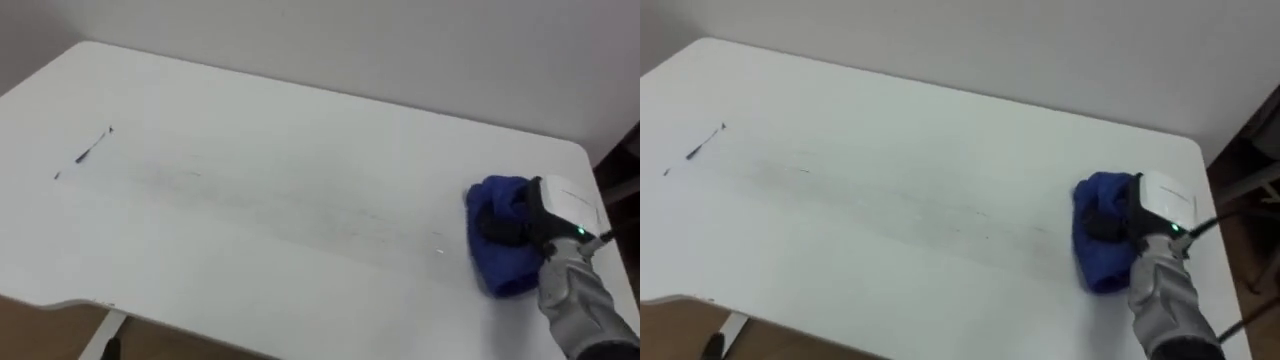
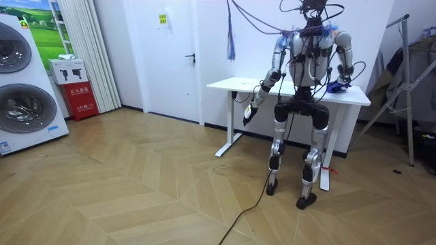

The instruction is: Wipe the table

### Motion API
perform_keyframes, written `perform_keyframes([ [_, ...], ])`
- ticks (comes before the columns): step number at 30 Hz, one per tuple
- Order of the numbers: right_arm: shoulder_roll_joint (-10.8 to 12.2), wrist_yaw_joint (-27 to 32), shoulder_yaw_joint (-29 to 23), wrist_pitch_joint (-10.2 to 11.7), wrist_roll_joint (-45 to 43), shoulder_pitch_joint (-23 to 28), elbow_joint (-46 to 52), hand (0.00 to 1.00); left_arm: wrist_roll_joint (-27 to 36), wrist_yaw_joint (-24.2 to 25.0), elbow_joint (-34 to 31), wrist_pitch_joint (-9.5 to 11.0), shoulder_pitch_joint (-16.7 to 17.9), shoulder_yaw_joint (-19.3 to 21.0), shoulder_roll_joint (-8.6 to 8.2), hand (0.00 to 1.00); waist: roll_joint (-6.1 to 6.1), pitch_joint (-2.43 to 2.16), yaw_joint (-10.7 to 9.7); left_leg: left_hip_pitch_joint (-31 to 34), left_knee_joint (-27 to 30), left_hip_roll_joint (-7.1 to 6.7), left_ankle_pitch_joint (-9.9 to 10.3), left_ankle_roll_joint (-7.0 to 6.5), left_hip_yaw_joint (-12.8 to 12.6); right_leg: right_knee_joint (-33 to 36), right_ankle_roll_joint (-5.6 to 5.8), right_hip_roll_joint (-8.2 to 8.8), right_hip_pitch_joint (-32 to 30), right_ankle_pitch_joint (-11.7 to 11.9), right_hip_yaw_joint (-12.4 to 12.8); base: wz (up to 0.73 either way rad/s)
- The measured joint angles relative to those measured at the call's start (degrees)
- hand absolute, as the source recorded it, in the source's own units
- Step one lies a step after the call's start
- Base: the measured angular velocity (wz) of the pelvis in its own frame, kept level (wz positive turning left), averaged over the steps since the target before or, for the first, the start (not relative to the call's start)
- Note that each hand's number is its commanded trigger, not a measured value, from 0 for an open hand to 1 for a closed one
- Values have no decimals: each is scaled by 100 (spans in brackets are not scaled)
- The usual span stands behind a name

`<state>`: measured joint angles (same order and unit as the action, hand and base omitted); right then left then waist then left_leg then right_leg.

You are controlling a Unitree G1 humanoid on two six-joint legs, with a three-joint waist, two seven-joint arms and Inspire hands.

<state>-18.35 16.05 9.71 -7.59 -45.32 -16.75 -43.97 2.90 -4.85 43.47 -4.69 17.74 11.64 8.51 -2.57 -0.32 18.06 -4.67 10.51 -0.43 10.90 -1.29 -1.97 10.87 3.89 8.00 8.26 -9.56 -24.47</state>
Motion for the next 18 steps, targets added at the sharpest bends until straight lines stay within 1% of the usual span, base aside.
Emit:
perform_keyframes([
  [1,10,-72,120,-75,-11,-98,17,100,2,1,20,-5,-20,-26,-1,0,-11,6,33,0,-7,11,-3,5,0,17,-5,-15,-33,3,35,-41],
  [2,75,-230,309,-186,-60,-235,133,100,1,-1,34,-8,-11,-74,-10,0,-44,24,123,5,-27,33,-9,18,-5,31,-21,-40,-86,12,63,-24],
  [3,185,-339,442,-231,-147,-299,300,100,2,-1,48,-9,-8,-80,-28,0,-91,60,186,13,-43,56,-16,33,-5,27,-34,-63,-108,21,61,-16],
  [4,255,-394,491,-236,-198,-318,364,100,2,-1,52,-20,3,-84,-28,0,-115,75,229,13,-52,69,-20,41,-4,17,-51,-79,-116,32,63,0],
  [5,373,-488,517,-224,-290,-327,500,100,22,0,59,-26,9,-85,-26,0,-164,107,273,22,-43,86,-15,52,11,-20,-70,-102,-114,44,40,12],
  [6,413,-548,537,-196,-377,-331,608,100,73,0,93,-27,12,-86,-24,0,-185,131,303,40,-9,82,-14,53,71,-23,-70,-103,-102,44,-1,18],
  [7,419,-569,539,-185,-398,-332,640,87,92,0,95,-27,29,-91,-22,0,-190,134,311,45,-2,78,-14,53,92,-23,-71,-100,-103,44,-25,22],
  [8,420,-603,559,-181,-459,-333,693,72,91,1,106,-28,102,-95,-14,0,-180,141,367,47,-2,74,-15,52,105,-23,-70,-94,-105,44,-74,12],
  [9,417,-619,578,-194,-468,-333,711,39,89,1,109,-34,183,-93,0,0,-168,149,403,42,-2,73,-14,52,128,-28,-70,-93,-98,44,-82,9],
  [10,414,-619,583,-193,-468,-333,721,0,89,1,109,-38,215,-92,5,0,-161,154,401,40,-4,73,-14,52,141,-28,-70,-93,-92,44,-88,9],
  [12,388,-624,595,-182,-473,-325,770,0,76,7,115,-54,255,-94,7,0,-120,179,348,31,-21,76,-13,53,180,-29,-69,-95,-101,43,-94,8],
  [13,387,-624,597,-182,-483,-325,784,0,77,8,115,-60,252,-98,4,0,-108,179,330,33,-26,77,-13,54,182,-29,-69,-95,-101,43,-97,0],
  [14,387,-623,598,-184,-494,-320,789,0,93,13,134,-63,227,-114,0,0,-80,182,269,30,-28,78,-13,54,192,-27,-69,-96,-88,43,-97,0],
  [16,386,-620,581,-185,-485,-233,787,0,128,51,157,-66,163,-112,1,0,-46,170,212,14,-31,76,-13,54,198,-29,-69,-96,-60,43,-96,2],
  [18,386,-615,516,-178,-450,-106,791,0,193,73,157,-67,82,-116,-6,0,-21,155,86,11,-54,71,-13,53,197,-26,-69,-95,-25,43,-73,0],
])
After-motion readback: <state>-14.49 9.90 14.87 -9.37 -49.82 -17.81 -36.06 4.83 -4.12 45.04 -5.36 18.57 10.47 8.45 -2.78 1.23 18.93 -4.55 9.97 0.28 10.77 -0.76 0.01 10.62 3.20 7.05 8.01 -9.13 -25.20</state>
